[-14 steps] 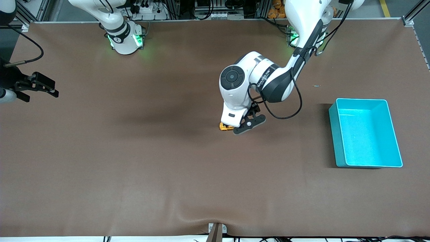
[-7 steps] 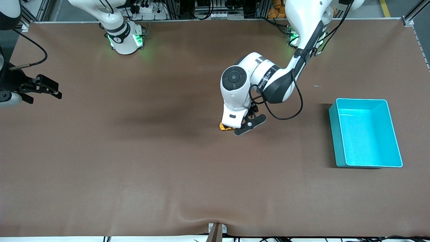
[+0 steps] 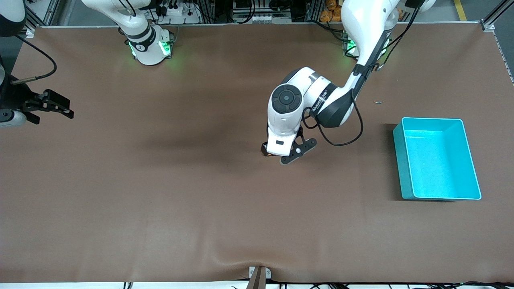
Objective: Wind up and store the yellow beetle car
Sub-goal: 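Lower the left gripper and close it on the yellow car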
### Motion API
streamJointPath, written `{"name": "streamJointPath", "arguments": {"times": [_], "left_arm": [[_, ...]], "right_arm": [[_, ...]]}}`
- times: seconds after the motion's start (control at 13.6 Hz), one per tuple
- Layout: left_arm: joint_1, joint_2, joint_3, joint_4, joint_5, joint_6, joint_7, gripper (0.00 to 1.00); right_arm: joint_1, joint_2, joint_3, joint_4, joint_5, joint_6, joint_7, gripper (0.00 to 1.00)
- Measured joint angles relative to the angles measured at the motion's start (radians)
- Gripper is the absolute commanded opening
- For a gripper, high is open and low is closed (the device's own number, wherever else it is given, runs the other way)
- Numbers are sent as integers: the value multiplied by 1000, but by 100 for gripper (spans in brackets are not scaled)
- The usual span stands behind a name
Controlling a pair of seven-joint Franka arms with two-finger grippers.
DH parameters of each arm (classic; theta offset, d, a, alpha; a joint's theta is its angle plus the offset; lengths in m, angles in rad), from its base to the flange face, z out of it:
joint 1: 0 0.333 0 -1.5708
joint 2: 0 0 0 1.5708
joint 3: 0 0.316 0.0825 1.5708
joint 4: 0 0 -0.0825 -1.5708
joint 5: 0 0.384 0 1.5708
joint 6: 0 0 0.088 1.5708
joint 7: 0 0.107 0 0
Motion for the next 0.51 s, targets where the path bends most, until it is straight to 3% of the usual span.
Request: {"name": "streamJointPath", "arguments": {"times": [0.51], "left_arm": [[-52,93,-11,-31,-2,222,-473,100]], "right_arm": [[0,5,-1,-1,-5,0,0,100]]}}
